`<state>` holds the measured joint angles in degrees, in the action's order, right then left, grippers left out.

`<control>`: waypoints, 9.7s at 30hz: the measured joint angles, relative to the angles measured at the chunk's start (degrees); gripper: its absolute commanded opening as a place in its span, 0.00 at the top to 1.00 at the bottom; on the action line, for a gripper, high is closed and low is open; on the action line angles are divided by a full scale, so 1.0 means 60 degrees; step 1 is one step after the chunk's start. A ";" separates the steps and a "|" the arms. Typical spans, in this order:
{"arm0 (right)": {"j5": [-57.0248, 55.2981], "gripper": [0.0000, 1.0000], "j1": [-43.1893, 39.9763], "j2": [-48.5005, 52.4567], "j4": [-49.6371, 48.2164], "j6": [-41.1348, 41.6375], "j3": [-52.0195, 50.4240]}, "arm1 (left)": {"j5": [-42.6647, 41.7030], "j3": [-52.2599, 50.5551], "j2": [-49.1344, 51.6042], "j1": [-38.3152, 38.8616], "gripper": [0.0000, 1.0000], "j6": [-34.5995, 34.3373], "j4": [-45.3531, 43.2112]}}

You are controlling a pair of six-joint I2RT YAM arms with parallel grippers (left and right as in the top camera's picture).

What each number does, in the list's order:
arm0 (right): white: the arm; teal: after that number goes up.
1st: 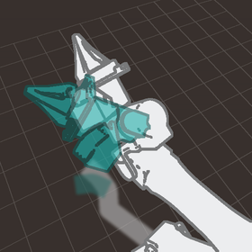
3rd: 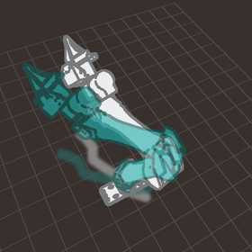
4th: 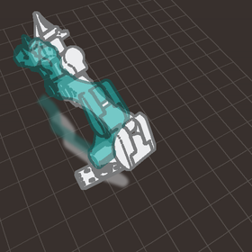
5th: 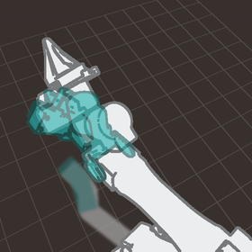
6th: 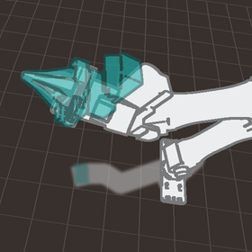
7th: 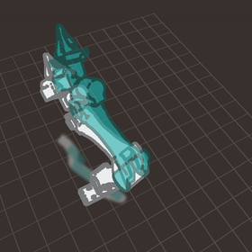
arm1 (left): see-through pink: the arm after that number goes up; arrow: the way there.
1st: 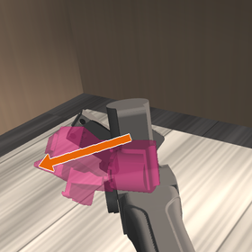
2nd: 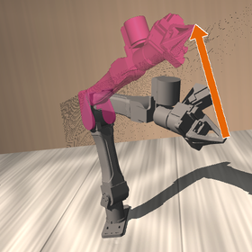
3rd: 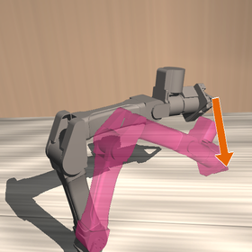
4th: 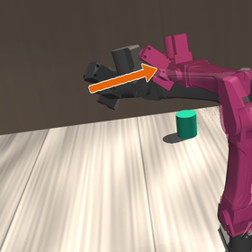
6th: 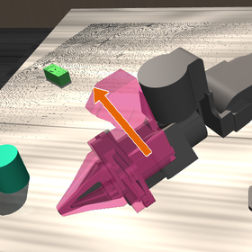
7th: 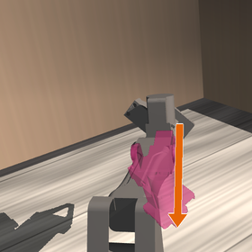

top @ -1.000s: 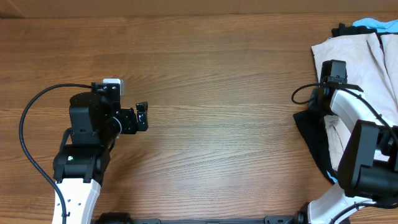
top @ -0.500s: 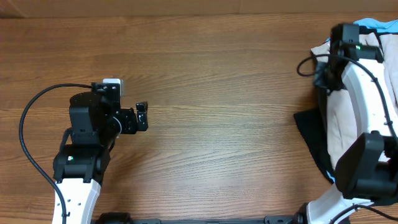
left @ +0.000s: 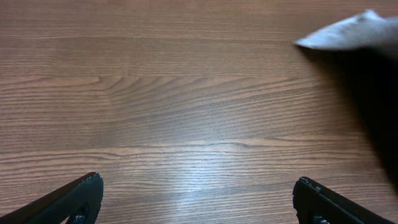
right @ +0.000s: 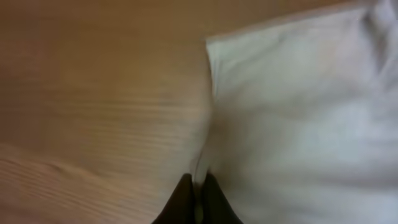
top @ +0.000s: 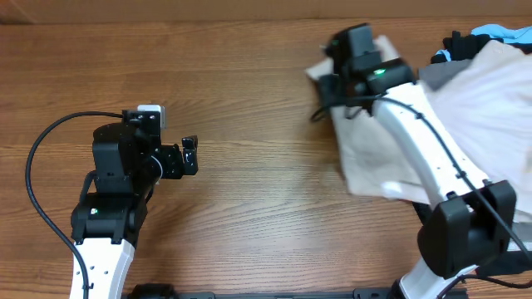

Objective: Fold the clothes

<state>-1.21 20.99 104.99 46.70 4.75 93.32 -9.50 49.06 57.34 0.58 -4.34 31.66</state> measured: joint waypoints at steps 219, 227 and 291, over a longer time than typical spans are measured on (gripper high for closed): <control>0.1450 0.96 -0.3027 0.3370 0.6196 0.3388 0.0062 | -0.1596 0.3300 0.6124 -0.5206 0.92 -0.2663 -0.2269; 0.0918 0.80 -0.2430 0.3370 0.6513 0.3413 0.0062 | -0.1330 0.3781 0.6124 -0.5162 0.48 -0.2390 -0.1872; 0.1064 0.53 -0.2776 0.1621 0.4313 0.0783 0.2677 | 0.0612 0.2761 0.7468 -0.2794 0.96 -0.3169 0.5512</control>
<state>5.17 4.34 114.72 72.58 9.45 109.38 -5.82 65.63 102.15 -16.19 -23.35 64.73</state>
